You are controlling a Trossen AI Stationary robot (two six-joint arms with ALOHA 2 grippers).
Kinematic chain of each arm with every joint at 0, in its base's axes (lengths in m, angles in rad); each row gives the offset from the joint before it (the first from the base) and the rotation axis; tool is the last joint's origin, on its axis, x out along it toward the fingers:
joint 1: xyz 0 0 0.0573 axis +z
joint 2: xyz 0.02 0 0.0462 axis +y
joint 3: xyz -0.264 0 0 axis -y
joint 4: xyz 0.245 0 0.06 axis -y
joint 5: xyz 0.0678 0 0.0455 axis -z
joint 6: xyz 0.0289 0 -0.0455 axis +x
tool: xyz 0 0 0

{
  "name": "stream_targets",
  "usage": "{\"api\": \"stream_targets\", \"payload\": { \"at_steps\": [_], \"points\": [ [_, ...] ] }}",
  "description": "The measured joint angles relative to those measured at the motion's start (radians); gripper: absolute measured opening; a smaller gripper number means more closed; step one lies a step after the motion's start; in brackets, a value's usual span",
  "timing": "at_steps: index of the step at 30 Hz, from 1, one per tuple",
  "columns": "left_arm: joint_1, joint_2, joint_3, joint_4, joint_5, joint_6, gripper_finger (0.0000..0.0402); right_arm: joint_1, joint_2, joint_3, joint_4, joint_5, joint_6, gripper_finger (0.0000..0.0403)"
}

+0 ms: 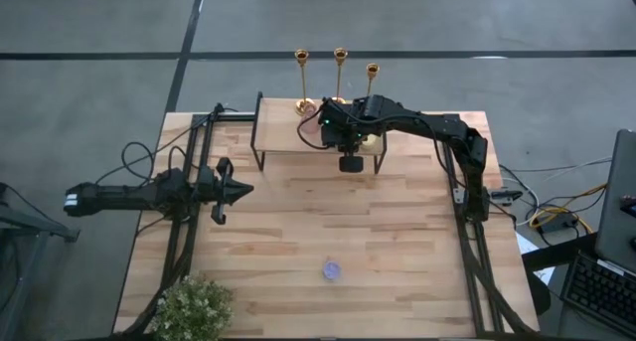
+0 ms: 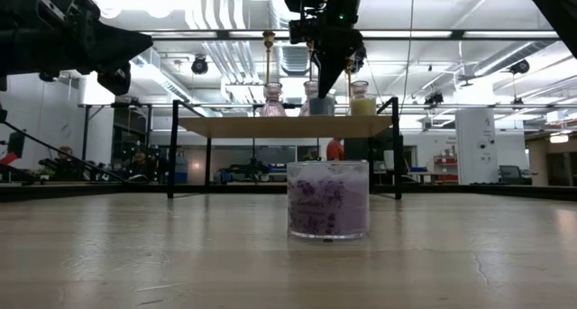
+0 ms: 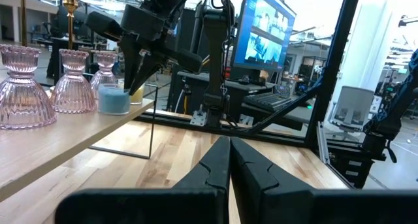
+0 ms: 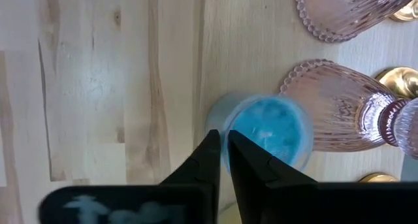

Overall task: Pick & Place candle stick holders
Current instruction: Put the blue scented candle on the shelf aligned with the other yellow scented candle, then put the purple scented candle on the shelf aligned with the other blue and yellow scented candles

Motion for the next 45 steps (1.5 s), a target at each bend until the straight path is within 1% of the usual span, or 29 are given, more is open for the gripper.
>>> {"api": "stream_targets", "payload": {
  "at_steps": [5,7,16,24,29,34,37,42,45],
  "points": [
    [0.0,0.0,0.0,0.0,0.0,0.0,0.0014,0.0,0.0,0.0,0.0,0.003,0.005,0.0046],
    [0.0,0.0,0.0,0.0,0.0,0.0,0.0014,0.001,0.0,0.0,0.0,0.019,0.003,0.0051],
    [0.0,0.0,0.0,0.0,0.0,0.0,0.0014,0.017,-0.007,0.015,-0.01,0.022,-0.002,0.0061],
    [0.0,0.0,0.0,0.0,0.0,0.0,0.0014,0.074,-0.007,0.046,-0.011,0.019,0.007,0.0074],
    [0.0,0.0,0.0,0.0,0.0,0.0,0.0014,0.151,-0.007,0.045,-0.011,0.015,0.005,0.008],
    [0.0,0.0,0.0,0.0,0.0,0.0,0.0014,0.251,-0.007,0.043,-0.011,-0.006,0.024,0.0085],
    [0.0,0.0,0.0,0.0,0.0,0.0,0.0014,0.322,-0.008,0.043,-0.007,-0.047,0.038,0.0087],
    [0.0,0.0,0.0,0.0,0.0,0.0,0.0014,0.452,-0.001,0.025,0.003,-0.06,0.046,0.0081],
    [0.0,0.0,0.0,-0.001,0.0,0.0,0.0014,0.531,0.0,-0.017,0.064,-0.06,0.046,0.0081]
  ]
}}
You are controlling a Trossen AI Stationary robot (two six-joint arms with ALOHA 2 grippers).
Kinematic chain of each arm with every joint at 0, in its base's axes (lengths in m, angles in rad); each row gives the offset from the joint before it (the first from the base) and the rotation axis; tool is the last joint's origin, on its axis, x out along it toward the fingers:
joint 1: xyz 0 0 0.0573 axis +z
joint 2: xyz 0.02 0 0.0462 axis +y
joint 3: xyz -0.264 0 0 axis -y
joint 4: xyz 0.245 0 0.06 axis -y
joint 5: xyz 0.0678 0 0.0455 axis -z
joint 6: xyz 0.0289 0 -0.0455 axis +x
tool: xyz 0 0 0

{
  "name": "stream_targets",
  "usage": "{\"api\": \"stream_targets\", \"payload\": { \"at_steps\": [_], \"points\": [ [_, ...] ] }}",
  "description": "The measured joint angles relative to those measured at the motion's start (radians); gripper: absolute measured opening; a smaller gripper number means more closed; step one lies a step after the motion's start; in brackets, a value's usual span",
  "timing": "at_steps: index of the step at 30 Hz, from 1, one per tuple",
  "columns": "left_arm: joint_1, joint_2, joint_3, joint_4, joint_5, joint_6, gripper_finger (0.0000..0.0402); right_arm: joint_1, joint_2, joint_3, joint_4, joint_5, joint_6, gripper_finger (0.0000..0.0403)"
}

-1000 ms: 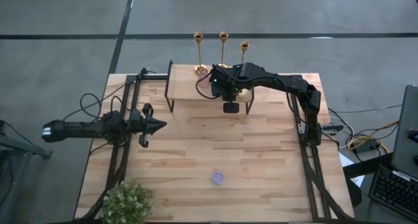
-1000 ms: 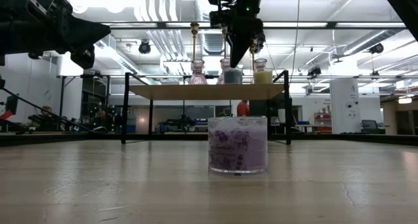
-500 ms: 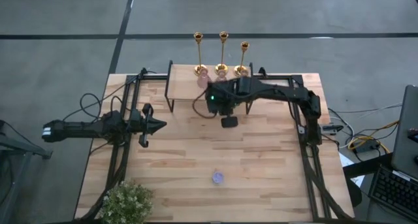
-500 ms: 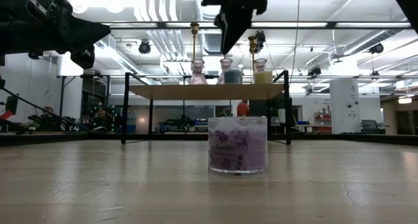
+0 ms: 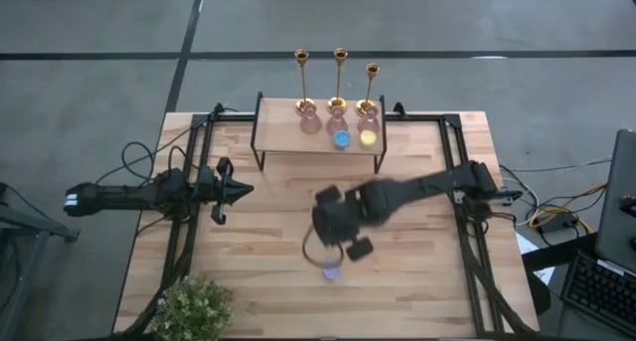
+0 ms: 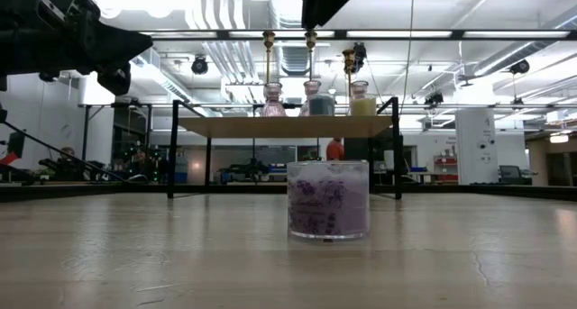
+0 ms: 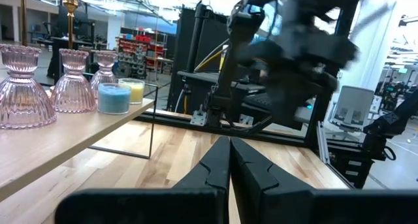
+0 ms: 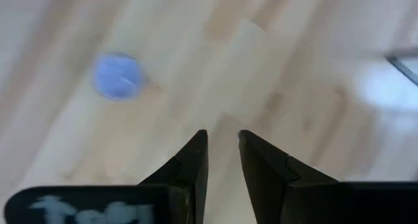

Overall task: Pick & Place candle stick holders
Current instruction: Put the purple scented candle on the shelf aligned with the other blue and yellow scented candles

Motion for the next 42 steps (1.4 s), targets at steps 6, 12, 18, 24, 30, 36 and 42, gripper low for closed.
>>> {"api": "stream_targets", "payload": {
  "at_steps": [6,12,18,24,30,36,42],
  "points": [
    [0.0,0.0,0.0,0.0,0.0,0.0,0.0014,0.118,0.0,-0.089,0.13,-0.001,0.026,0.0091],
    [0.0,0.0,0.0,0.0,0.0,0.0,0.0014,0.193,0.001,-0.212,0.289,0.0,0.049,0.0092],
    [0.0,0.0,0.0,-0.001,0.0,0.0,0.0014,0.233,0.001,-0.322,0.392,-0.001,0.064,0.0082],
    [0.0,0.0,0.0,-0.001,0.0,0.0,0.0014,0.246,0.001,-0.431,0.484,-0.002,0.079,0.0073],
    [0.0,0.0,0.0,-0.001,0.0,0.0,0.0014,0.245,0.002,-0.488,0.573,-0.001,0.078,0.0068],
    [0.0,0.0,0.0,-0.001,0.0,0.0,0.0014,0.245,0.002,-0.528,0.62,-0.001,0.075,0.0077],
    [0.0,0.0,0.0,-0.001,0.0,0.0,0.0014,0.244,0.003,-0.55,0.657,0.0,0.066,0.0078]
  ]
}}
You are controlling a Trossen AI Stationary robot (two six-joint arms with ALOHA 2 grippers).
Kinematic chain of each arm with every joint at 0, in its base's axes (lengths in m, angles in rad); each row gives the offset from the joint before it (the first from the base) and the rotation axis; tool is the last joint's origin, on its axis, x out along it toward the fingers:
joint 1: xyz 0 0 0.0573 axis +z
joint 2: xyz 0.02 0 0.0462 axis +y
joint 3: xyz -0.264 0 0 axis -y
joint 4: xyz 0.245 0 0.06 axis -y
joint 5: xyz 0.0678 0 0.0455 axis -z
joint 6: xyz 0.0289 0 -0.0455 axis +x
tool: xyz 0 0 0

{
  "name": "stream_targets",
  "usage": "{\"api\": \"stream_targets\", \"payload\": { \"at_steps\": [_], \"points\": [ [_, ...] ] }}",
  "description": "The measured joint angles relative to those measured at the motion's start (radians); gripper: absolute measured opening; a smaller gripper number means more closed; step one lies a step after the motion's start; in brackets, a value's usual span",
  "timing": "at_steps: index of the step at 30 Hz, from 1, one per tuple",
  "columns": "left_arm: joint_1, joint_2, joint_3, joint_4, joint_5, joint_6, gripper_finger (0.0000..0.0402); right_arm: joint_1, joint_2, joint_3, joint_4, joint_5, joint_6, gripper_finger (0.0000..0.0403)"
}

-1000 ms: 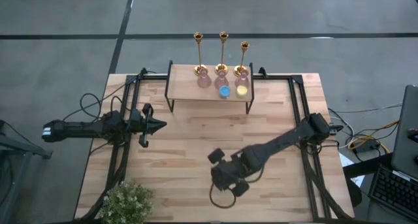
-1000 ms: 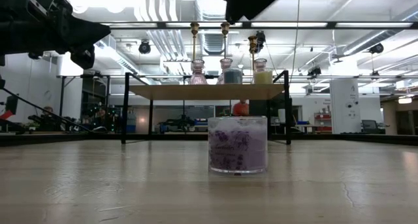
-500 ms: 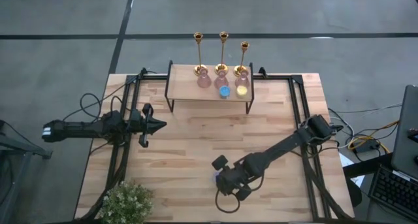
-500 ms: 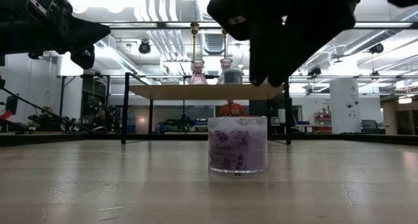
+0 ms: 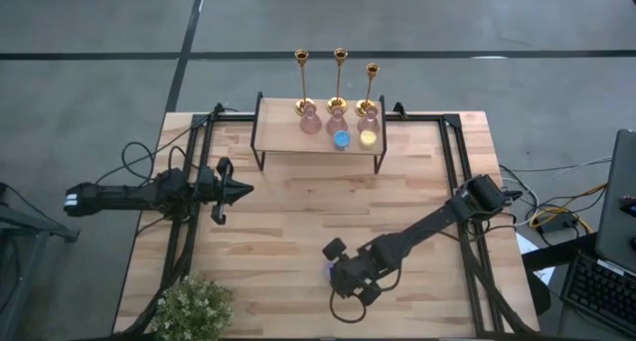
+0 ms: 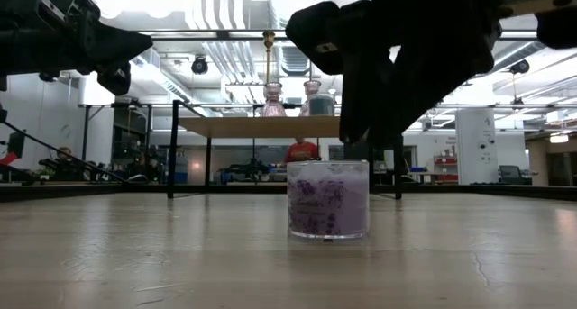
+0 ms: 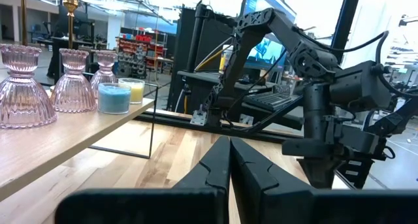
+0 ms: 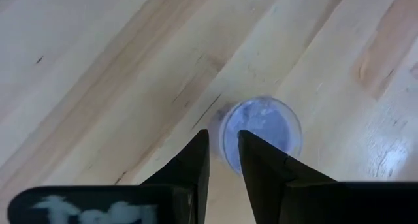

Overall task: Pick & Place candle stick holders
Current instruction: Put the purple scented candle on the shelf aligned with the other blue and yellow scented candles

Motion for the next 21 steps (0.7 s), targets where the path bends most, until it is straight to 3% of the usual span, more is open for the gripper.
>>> {"api": "stream_targets", "payload": {
  "at_steps": [21],
  "points": [
    [0.0,0.0,0.0,0.0,0.0,0.0,0.0014,0.0,0.001,-0.054,0.06,0.034,-0.016,0.0058]
  ]
}}
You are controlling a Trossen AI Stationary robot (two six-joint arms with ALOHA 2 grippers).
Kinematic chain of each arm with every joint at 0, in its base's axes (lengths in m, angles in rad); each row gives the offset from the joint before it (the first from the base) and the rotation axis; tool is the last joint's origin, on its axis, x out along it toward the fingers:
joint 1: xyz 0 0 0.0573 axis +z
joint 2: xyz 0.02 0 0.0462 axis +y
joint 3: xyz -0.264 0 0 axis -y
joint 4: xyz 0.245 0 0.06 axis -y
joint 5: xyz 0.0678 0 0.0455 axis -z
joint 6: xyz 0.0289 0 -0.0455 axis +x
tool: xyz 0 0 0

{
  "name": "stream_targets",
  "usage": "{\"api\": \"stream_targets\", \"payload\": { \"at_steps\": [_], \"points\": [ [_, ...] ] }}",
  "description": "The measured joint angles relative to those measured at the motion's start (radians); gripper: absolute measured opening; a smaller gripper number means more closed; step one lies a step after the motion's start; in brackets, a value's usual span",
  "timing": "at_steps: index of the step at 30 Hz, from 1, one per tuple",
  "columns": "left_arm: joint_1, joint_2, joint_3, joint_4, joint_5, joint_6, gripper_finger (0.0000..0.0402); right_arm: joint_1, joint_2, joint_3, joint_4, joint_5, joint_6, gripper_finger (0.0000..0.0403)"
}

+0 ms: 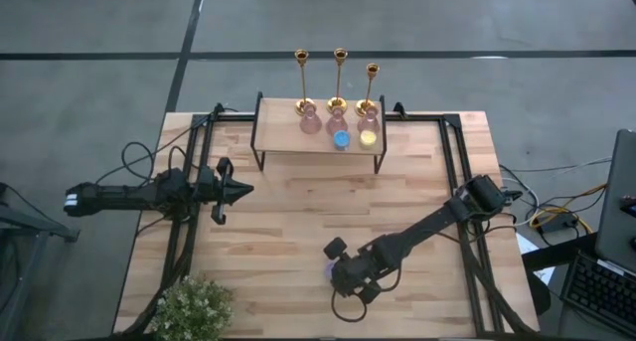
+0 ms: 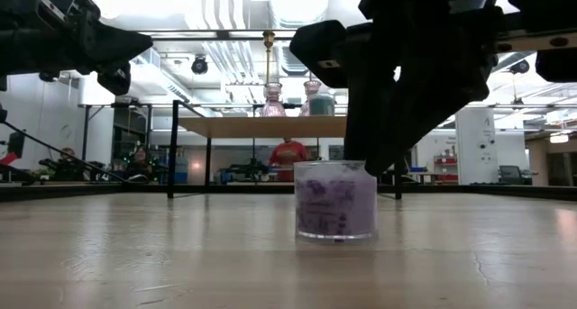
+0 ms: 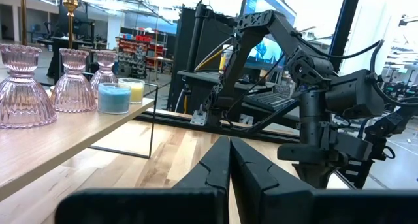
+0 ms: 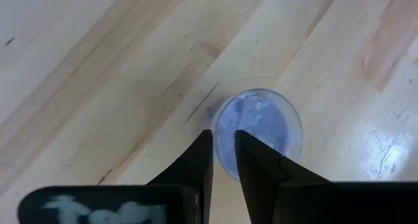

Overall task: Pick & Place candle stick holders
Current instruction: Put the purple scented candle on the shelf aligned with the other blue and yellow scented candles

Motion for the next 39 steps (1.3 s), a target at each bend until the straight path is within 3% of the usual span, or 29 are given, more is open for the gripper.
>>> {"api": "stream_targets", "payload": {
  "at_steps": [26,39],
  "points": [
    [0.0,0.0,0.0,0.0,0.0,0.0,0.0014,0.0,-0.005,-0.029,0.014,0.021,0.011,0.0009],
    [0.0,0.0,0.0,0.0,0.0,0.0,0.0014,-0.1,-0.012,0.191,-0.13,0.045,-0.082,0.0009]
  ]
}}
